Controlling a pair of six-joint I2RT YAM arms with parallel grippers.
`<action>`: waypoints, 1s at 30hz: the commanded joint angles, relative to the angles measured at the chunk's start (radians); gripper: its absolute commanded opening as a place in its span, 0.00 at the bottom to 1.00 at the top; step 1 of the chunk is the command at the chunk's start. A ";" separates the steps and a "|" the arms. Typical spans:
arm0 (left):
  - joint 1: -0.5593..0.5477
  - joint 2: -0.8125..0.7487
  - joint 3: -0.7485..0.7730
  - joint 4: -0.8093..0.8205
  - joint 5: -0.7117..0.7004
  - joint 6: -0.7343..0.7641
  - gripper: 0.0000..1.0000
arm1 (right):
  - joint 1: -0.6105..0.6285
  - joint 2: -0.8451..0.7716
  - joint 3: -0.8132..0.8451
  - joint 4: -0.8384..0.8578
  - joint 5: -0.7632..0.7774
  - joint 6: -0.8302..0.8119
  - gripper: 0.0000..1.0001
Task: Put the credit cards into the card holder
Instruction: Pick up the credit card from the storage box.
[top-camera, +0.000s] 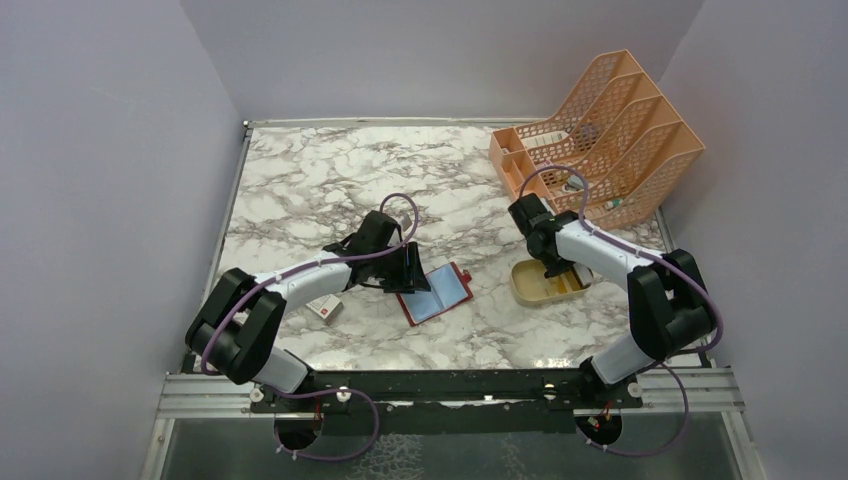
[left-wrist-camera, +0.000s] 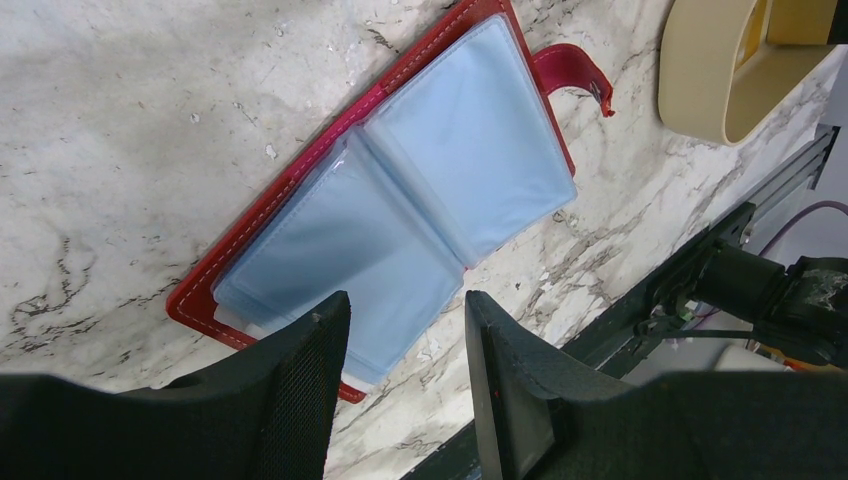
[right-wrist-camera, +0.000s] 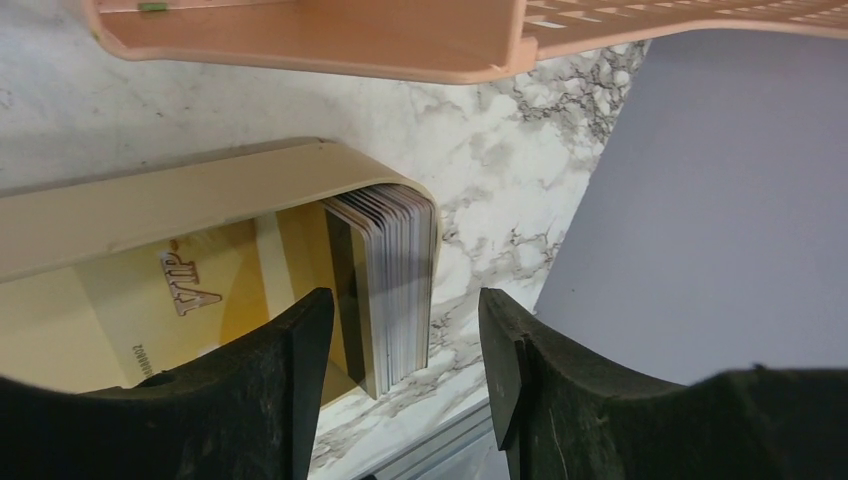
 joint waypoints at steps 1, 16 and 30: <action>0.007 -0.024 -0.010 0.023 0.028 0.003 0.49 | -0.007 0.010 -0.017 0.048 0.103 -0.012 0.54; 0.008 -0.024 -0.011 0.028 0.032 0.000 0.49 | -0.007 -0.002 -0.011 0.055 0.072 -0.028 0.30; 0.008 -0.036 -0.017 0.026 0.028 0.000 0.49 | -0.007 -0.027 0.006 0.057 0.006 -0.046 0.06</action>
